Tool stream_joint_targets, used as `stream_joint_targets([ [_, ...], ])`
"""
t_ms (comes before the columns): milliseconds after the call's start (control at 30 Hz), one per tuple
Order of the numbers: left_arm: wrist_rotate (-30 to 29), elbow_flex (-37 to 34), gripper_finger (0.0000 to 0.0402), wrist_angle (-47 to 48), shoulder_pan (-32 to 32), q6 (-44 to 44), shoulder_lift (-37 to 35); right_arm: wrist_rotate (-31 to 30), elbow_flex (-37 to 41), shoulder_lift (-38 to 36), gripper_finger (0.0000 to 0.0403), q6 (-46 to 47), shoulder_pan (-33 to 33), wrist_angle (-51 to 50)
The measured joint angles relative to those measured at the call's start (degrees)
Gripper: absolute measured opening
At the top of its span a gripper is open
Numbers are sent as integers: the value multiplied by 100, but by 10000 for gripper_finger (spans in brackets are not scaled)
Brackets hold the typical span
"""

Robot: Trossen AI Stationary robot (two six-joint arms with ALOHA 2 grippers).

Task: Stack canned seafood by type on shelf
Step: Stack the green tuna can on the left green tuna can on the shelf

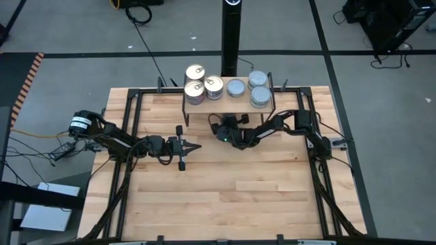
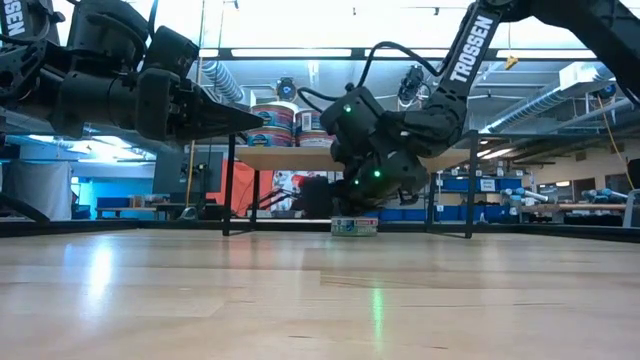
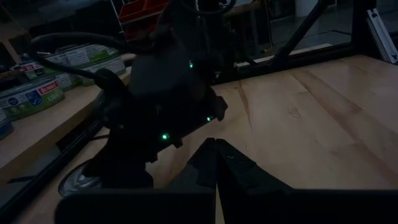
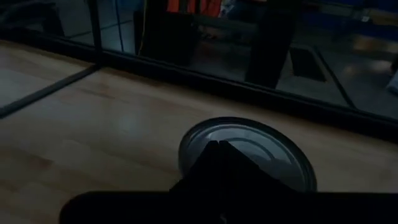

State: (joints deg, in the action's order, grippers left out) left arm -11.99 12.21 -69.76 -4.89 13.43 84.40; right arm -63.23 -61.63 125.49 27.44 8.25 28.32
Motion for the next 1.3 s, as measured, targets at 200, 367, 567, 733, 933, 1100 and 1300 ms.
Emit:
stream_joint_targets([
  [200, 0, 0, 5, 2, 0, 0, 0, 172, 0, 0, 2, 89, -2, -238],
  [367, 0, 0, 5, 8, 0, -2, 0, 271, -17, -23, 2, 488, 9, -649],
  [567, 0, 0, 5, 11, -2, -2, 0, 379, -15, -35, 2, 481, -93, -714],
  [733, 0, 0, 5, 15, 0, -2, 0, 574, -9, -118, 2, 474, -262, -829],
  [933, 0, 0, 5, 24, -1, -2, 0, 940, 2, -468, 2, 546, -448, -1441],
  [1100, 0, 0, 5, 24, -1, -2, 0, 1558, 7, -844, 2, 929, -586, -2187],
  [1300, 0, 0, 5, 24, 0, -2, 0, 1909, 7, -1113, 2, 1007, -1025, -2561],
])
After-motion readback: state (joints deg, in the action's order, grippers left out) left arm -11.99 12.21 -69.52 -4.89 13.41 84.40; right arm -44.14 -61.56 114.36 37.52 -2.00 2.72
